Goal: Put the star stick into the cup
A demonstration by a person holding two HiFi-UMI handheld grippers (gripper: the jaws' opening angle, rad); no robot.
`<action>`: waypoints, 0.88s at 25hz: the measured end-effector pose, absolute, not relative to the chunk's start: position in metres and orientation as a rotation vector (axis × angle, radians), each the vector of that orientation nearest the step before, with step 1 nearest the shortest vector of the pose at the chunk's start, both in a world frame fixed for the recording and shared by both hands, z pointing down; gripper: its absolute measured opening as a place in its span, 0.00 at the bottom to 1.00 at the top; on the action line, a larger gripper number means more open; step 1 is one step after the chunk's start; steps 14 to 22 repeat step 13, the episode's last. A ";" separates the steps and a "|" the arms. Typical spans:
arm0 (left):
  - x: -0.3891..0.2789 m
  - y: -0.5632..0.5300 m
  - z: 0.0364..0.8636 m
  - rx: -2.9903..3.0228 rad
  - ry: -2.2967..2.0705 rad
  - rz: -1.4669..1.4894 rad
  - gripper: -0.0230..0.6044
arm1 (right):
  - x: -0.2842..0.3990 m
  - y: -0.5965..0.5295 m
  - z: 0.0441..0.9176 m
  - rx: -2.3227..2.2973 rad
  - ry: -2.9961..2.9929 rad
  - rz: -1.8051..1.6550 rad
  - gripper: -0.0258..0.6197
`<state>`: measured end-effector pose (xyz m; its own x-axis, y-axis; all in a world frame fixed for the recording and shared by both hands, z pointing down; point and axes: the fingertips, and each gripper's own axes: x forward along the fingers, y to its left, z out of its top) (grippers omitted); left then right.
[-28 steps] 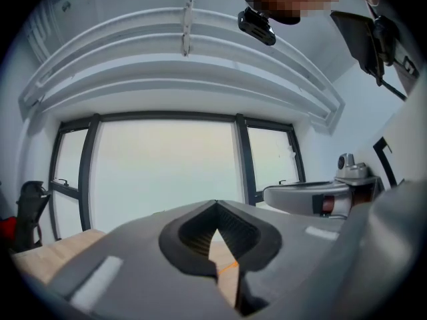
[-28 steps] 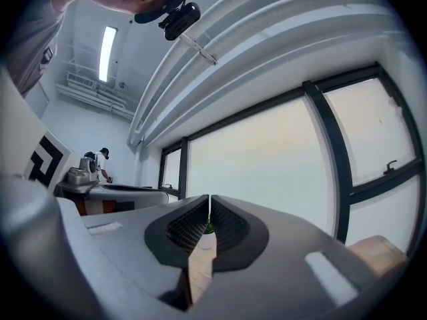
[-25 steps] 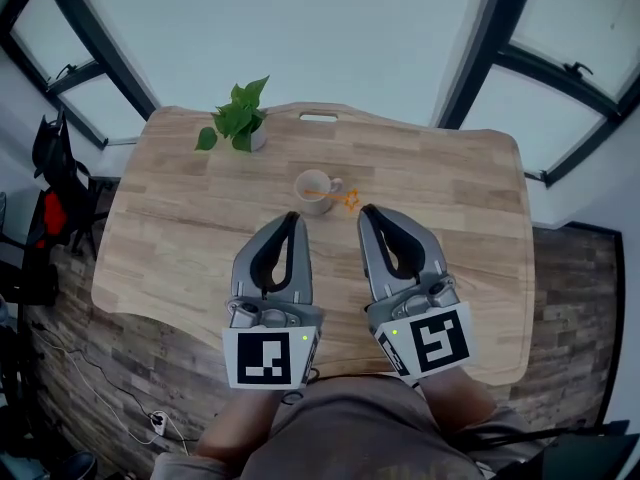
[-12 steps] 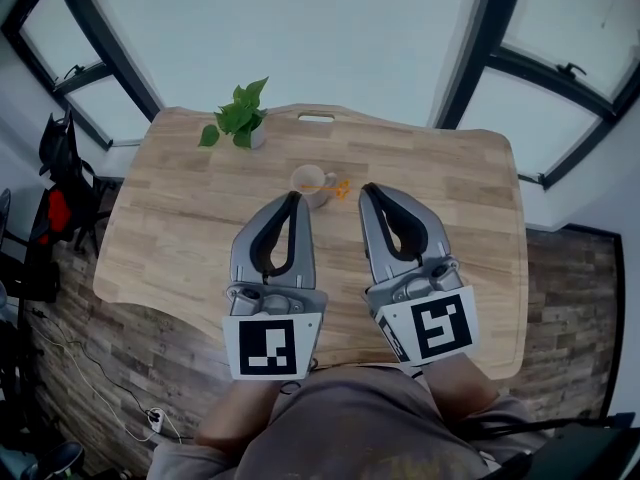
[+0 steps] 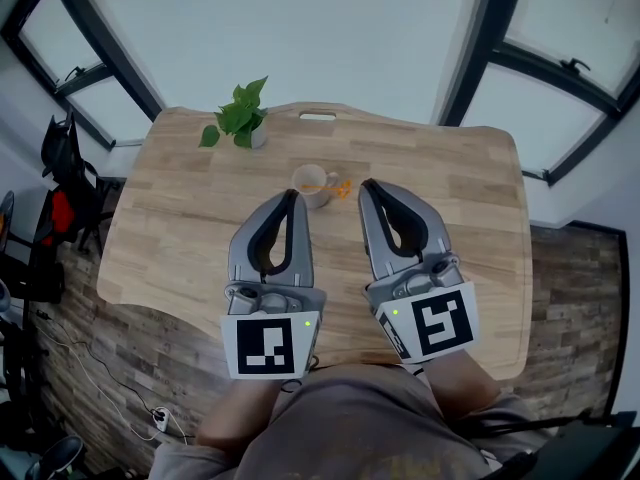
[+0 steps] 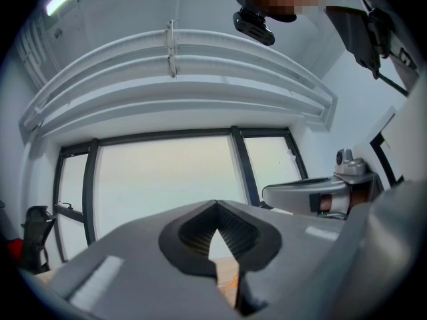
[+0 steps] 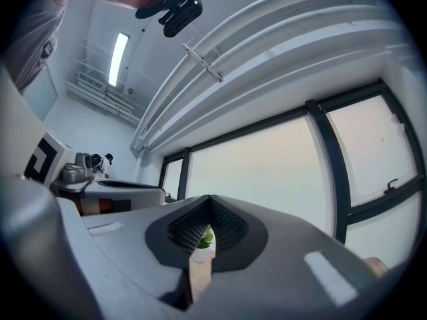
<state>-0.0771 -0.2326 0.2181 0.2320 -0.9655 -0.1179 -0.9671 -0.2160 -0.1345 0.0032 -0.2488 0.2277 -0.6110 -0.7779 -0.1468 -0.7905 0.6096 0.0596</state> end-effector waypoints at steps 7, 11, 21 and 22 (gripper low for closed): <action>-0.081 -0.238 0.227 -2.341 1.848 -0.002 0.04 | 0.001 -0.254 0.234 -1.351 2.717 0.159 0.08; -0.080 -0.243 0.230 -2.349 1.836 -0.003 0.04 | 0.003 -0.259 0.238 -1.370 2.715 0.150 0.08; -0.079 -0.245 0.231 -2.355 1.831 -0.002 0.04 | 0.004 -0.262 0.240 -1.379 2.713 0.147 0.08; -0.079 -0.245 0.231 -2.355 1.831 -0.002 0.04 | 0.004 -0.262 0.240 -1.379 2.713 0.147 0.08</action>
